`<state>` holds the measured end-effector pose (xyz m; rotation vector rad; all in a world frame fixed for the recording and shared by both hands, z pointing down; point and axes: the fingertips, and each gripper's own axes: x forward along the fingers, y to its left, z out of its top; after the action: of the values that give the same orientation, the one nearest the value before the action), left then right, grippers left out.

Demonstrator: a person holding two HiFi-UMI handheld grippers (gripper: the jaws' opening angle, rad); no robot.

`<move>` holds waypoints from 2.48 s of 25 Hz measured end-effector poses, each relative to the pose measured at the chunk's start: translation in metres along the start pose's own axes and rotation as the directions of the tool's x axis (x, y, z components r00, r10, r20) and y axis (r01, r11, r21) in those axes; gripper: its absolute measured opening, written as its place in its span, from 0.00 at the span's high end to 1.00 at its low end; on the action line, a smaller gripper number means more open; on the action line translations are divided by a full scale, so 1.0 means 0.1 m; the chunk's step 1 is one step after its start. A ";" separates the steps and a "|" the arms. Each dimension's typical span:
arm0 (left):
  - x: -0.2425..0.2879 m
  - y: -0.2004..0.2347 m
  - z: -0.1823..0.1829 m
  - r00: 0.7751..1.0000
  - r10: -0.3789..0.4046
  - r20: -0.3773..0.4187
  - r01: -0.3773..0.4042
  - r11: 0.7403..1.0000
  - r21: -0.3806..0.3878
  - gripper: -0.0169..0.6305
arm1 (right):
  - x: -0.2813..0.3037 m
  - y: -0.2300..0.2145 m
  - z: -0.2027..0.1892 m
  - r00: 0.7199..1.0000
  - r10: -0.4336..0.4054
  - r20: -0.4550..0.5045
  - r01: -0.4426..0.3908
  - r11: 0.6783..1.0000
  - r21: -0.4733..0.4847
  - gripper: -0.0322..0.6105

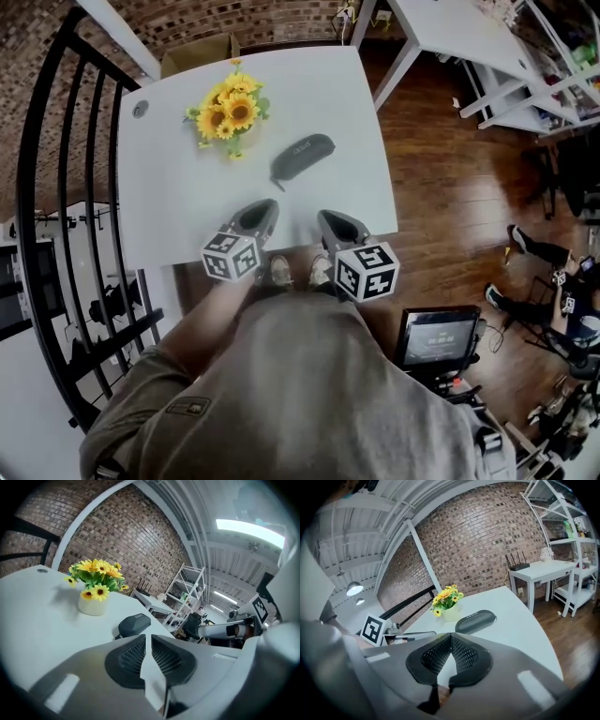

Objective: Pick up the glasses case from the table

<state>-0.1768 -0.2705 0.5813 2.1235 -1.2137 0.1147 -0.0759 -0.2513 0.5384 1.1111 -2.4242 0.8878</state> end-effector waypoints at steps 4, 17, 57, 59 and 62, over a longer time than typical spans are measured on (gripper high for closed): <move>0.23 0.16 0.03 0.999 0.022 -0.041 -0.019 0.997 0.074 0.79 | 0.08 -0.08 0.02 1.000 -0.017 -0.005 0.017 1.000 0.014 0.93; 0.98 0.29 0.05 0.979 0.044 -0.200 0.044 0.907 0.418 0.43 | 0.12 -0.30 0.06 0.996 -0.089 -0.009 0.090 0.994 0.068 0.93; 0.86 0.08 0.12 0.976 -0.006 -0.218 0.080 0.939 0.335 0.45 | -0.02 -0.45 0.14 0.997 -0.071 0.036 0.068 0.996 0.062 0.93; 0.72 0.03 0.16 0.982 -0.015 -0.190 0.073 0.950 0.303 0.45 | -0.02 -0.41 0.19 0.997 -0.058 0.045 0.056 0.997 0.056 0.93; 0.50 -0.03 0.25 0.990 -0.026 -0.137 0.059 0.968 0.245 0.45 | -0.03 -0.33 0.28 0.997 -0.042 0.067 0.039 0.998 0.044 0.93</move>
<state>-0.1521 -0.3208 0.5803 2.3135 -1.1229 0.4025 -0.0498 -0.2850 0.5292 1.2199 -2.4382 0.9067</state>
